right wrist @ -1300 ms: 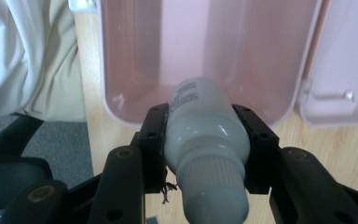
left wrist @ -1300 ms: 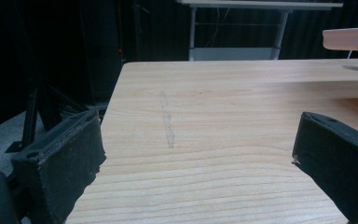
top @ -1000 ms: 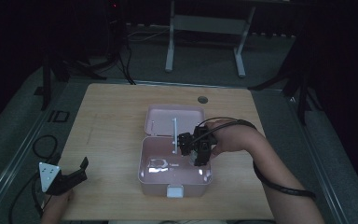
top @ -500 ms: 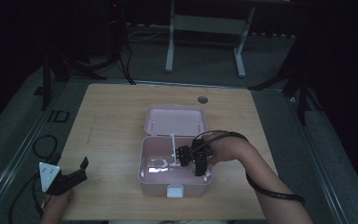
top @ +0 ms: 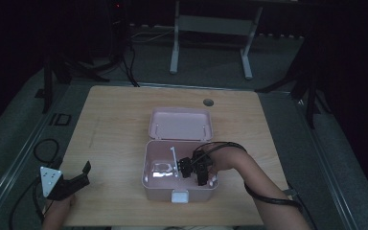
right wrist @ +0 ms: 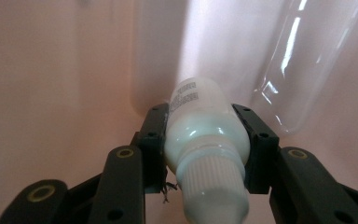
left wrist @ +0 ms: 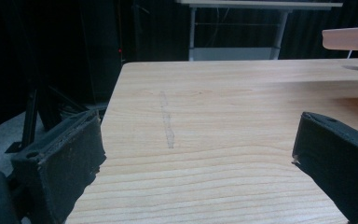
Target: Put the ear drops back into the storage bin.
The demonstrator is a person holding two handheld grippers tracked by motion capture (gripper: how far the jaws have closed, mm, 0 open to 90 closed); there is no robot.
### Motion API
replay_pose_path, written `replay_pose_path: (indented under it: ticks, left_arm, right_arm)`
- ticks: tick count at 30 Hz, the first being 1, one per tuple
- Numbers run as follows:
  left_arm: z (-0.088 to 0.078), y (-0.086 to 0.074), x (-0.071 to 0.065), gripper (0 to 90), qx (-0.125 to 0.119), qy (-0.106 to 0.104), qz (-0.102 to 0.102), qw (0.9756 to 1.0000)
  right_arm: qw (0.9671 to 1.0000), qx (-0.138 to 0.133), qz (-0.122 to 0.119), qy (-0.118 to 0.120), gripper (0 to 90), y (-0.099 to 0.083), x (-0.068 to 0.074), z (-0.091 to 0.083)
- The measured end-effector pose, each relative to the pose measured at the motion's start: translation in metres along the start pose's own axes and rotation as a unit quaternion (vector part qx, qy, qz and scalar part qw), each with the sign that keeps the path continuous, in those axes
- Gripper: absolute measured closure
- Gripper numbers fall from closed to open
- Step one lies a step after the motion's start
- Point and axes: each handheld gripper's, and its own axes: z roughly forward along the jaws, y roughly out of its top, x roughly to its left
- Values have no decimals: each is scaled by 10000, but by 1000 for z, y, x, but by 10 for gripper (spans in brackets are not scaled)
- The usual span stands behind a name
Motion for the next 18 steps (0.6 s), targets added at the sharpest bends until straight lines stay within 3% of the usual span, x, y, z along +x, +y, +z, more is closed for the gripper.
replay_pose_path:
  ticks: [11, 18]
  left_arm:
    - [0, 0, 0, 20, 12, 3, 1, 10000]
    - [0, 0, 0, 20, 18, -1, -1, 10000]
  right_arm:
    - [9997, 192, -106, 69, 595, 5, -3, 22]
    - [9998, 173, 20, 50, 594, 3, -4, 26]
